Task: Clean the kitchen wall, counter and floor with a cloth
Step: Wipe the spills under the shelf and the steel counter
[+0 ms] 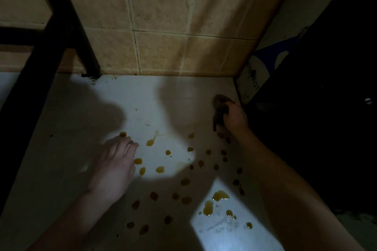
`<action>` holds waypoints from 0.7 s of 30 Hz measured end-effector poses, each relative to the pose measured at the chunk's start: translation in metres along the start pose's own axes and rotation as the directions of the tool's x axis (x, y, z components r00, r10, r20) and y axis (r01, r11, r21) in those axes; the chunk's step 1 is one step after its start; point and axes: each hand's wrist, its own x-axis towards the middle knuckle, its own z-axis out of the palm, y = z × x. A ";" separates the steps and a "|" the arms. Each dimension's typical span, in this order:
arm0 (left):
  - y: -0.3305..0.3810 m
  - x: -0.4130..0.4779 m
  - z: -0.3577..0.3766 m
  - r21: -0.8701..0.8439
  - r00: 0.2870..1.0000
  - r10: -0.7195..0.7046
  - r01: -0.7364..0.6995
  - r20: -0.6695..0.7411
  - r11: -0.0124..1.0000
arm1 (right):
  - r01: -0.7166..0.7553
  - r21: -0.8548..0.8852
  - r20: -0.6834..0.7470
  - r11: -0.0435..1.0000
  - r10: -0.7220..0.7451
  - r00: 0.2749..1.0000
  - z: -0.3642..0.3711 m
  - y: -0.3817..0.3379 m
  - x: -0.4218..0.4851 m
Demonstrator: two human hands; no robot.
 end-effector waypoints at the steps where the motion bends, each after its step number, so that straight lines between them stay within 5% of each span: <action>1: 0.003 -0.001 -0.003 -0.001 1.000 0.005 -0.005 0.006 1.000 | -0.019 0.020 0.006 1.000 0.019 1.000 -0.001 0.002 -0.004; 10: 0.019 -0.010 -0.012 -0.065 0.995 -0.076 0.080 0.057 0.995 | 0.025 -0.057 0.023 0.998 -0.024 0.999 0.016 -0.013 -0.066; 21: 0.011 -0.073 0.001 -0.160 0.982 -0.176 0.185 0.068 0.970 | 0.336 -0.089 0.219 0.938 -0.310 0.925 0.053 -0.118 -0.103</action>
